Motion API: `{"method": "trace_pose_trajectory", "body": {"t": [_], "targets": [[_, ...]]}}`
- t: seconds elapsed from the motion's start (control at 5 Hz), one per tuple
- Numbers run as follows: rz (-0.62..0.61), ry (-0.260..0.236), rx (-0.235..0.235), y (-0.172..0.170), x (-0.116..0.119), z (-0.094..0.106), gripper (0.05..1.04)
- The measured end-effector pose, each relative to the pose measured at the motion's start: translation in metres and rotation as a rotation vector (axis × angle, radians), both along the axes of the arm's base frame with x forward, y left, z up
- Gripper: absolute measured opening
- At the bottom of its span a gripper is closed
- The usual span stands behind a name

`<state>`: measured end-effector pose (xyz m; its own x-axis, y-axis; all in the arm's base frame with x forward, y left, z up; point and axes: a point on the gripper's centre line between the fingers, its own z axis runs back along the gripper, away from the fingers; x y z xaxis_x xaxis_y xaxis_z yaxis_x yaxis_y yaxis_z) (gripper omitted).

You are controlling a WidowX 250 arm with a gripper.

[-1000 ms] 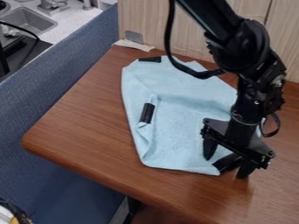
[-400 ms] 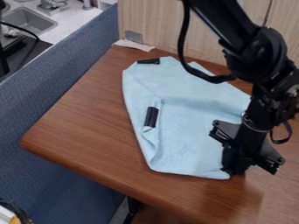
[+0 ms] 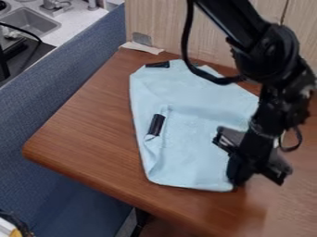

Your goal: Fold the cloth from bottom right to centre

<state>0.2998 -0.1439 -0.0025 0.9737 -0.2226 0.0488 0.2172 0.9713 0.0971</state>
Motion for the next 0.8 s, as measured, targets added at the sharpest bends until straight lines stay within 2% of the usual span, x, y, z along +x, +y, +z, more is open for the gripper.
{"method": "trace_pose_trajectory", "body": {"t": [0.2,0.4,0.6,0.8], "targets": [[0.02,-0.044,-0.022,0.003,0.013,0.039,0.083],[0.074,-0.042,-0.053,0.016,0.026,0.057,0.083],[0.13,-0.058,-0.079,0.035,0.046,0.073,0.083],[0.176,-0.029,-0.062,0.056,0.068,0.069,0.083]]}}
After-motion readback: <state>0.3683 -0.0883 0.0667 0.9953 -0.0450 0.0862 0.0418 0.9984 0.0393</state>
